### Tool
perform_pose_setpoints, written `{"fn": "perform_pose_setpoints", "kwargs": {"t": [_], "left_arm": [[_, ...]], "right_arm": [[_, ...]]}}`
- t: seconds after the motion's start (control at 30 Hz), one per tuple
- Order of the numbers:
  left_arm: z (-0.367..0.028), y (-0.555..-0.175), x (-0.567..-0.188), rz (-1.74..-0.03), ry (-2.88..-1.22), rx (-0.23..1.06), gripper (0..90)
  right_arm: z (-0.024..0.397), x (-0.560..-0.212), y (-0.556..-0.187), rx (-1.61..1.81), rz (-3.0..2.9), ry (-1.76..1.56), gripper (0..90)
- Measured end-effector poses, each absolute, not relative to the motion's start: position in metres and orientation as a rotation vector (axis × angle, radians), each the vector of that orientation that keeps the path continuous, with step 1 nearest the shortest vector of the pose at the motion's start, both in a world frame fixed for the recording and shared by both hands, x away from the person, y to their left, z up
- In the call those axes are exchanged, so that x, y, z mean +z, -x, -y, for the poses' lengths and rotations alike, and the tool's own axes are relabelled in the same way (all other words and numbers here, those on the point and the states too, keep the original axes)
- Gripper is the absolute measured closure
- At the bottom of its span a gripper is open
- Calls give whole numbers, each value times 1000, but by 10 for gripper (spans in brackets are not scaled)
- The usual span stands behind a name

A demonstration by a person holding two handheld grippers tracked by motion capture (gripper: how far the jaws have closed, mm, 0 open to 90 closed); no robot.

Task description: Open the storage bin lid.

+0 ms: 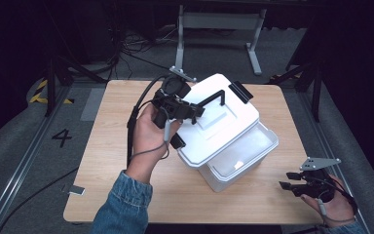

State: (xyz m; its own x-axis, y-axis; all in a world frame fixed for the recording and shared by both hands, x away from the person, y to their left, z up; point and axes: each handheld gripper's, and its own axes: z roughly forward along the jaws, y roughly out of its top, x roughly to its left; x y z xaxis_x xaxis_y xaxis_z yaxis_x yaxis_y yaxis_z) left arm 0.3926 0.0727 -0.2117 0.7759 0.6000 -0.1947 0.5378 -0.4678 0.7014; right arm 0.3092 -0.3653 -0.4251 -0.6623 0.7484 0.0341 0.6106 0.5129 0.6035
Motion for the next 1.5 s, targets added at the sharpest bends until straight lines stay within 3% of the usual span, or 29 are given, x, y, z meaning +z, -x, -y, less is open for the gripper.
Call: {"fn": "perform_pose_setpoints", "kwargs": {"t": [0.67,1.5], "left_arm": [[-150,-385,-216,-1010,-2087,200,843],[-227,-392,-268,-1257,-2002,250,843]], "right_arm": [[361,-427,-309,852,-2533,-1144,515],[356,-430,-310,833,-2551,-1147,515]]}}
